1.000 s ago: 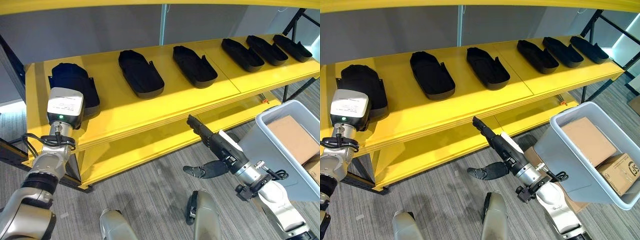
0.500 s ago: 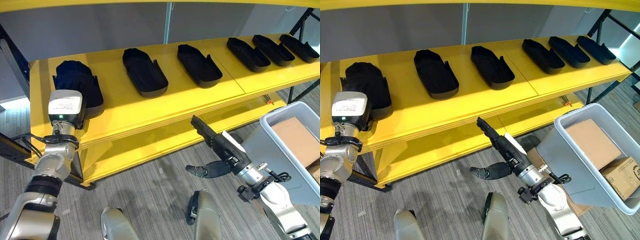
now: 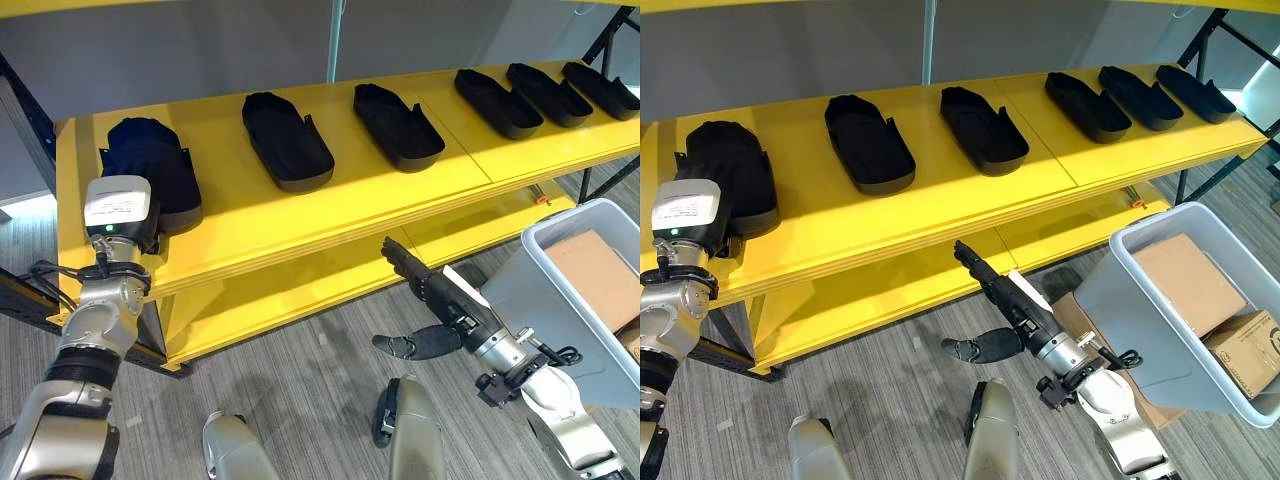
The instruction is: Move parts from the plastic box to the shelf.
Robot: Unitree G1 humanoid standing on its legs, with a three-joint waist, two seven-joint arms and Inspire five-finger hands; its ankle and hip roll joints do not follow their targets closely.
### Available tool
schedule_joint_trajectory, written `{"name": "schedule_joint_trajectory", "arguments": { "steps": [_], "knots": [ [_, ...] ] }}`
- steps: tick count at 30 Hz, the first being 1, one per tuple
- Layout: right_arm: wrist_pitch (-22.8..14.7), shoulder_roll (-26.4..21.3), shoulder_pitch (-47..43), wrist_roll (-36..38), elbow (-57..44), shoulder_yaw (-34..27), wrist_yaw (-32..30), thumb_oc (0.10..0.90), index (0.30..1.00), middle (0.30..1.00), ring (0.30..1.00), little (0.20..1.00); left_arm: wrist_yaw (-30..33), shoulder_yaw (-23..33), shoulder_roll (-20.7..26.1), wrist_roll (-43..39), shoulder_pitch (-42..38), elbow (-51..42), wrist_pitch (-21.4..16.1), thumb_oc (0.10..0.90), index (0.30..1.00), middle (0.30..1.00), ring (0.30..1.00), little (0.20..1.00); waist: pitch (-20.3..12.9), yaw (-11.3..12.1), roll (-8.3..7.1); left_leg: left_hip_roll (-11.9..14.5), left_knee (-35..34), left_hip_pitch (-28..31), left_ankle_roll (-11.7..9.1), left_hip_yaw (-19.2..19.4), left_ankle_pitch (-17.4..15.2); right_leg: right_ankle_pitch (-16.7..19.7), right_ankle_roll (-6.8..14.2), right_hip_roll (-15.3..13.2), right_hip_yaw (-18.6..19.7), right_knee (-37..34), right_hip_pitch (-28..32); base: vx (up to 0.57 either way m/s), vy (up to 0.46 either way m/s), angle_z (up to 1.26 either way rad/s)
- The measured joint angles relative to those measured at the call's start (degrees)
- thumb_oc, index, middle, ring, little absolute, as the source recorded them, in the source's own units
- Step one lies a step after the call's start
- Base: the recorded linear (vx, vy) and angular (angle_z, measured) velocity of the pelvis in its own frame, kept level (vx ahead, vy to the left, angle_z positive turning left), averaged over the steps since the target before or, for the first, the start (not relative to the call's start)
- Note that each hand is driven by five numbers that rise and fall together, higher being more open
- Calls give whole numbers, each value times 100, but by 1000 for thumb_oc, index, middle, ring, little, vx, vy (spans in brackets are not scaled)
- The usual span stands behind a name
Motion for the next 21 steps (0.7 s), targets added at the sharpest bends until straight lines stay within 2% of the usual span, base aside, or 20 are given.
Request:
{"name": "schedule_joint_trajectory", "arguments": {
  "steps": [11, 21],
  "knots": [
    [1, -9, 128, 0, -14, -7, 40, 900, 1000, 1000, 1000, 1000, -51, -443, 57, -252, -630, 604, -45, 900, 1000, 1000, 1000, 1000, 3, -7, -11, 11, 17, -6, -1, -21, -1, 0, 0, 30, 10, 6, -7, 0, 0, 0],
    [1, -9, 134, 0, -14, -9, 40, 900, 1000, 1000, 1000, 1000, -124, -509, 169, -266, -667, 596, -38, 900, 1000, 1000, 1000, 1000, 2, -15, -32, 15, 28, -17, -3, -18, -2, 0, 1, 41, 22, 5, -23, 0, 0, 0]
  ]
}}
